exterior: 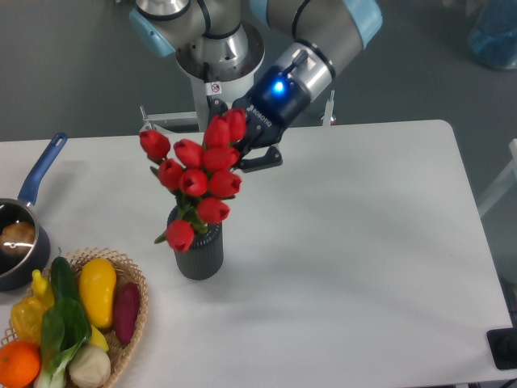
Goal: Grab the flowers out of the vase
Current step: 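Lift the gripped tulips straight up out of the grey vase, then carry the tulip bouquet up and away from the vase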
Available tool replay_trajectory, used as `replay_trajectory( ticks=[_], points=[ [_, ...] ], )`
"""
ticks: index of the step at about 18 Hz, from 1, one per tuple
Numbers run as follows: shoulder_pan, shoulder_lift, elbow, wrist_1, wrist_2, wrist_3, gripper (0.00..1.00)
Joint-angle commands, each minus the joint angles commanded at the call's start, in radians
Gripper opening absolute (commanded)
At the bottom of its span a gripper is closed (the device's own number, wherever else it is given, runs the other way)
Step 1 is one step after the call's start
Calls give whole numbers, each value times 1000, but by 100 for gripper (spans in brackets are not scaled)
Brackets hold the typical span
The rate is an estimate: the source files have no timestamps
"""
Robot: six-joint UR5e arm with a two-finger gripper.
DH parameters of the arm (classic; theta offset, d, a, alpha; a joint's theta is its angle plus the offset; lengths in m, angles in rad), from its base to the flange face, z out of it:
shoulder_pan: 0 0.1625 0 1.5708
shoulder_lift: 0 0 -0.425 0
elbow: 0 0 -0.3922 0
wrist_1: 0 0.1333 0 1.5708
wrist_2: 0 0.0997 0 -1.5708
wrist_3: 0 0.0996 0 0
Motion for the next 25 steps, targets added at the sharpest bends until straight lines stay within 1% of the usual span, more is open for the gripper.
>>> replay_trajectory(
  ticks=[2,5,8,12,13,15,18,20,23,25],
  points=[
    [15,2,11,0,-38,-26,0],
    [54,2,50,2,-97,-113,0],
    [86,2,66,2,-94,-123,0],
    [140,29,67,6,-80,-120,0],
    [164,41,69,8,-40,-117,0],
    [183,48,69,6,76,-114,2],
    [195,54,63,6,165,-109,1],
    [215,52,58,6,205,-97,0],
    [267,60,45,6,299,-13,1],
    [282,60,44,0,378,21,2]
  ],
)
